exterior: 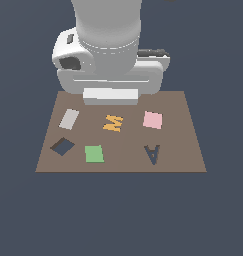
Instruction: Insert a designated object into the corresponding slot on a board.
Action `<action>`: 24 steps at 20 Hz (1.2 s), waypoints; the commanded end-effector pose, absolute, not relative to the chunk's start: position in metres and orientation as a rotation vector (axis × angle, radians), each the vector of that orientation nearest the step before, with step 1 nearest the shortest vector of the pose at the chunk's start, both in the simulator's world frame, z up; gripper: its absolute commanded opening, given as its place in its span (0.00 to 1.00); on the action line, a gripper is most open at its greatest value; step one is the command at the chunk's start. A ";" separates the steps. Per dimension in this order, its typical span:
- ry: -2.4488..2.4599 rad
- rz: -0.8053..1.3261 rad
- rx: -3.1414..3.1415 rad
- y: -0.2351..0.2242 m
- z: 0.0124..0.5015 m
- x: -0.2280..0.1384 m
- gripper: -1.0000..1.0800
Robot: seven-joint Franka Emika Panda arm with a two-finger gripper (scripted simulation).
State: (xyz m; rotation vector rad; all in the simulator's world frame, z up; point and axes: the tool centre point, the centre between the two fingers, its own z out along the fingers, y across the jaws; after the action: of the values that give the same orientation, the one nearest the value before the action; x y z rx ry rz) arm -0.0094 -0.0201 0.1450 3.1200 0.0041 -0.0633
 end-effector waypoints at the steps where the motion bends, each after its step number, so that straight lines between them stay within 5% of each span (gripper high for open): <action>1: 0.004 -0.063 3.120 -0.020 0.145 -0.009 0.96; 24: 0.253 -0.019 3.125 -0.064 0.077 0.064 0.96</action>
State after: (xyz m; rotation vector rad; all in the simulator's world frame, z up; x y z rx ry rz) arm 0.0562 -0.0608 0.0837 3.1256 0.2275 -0.0241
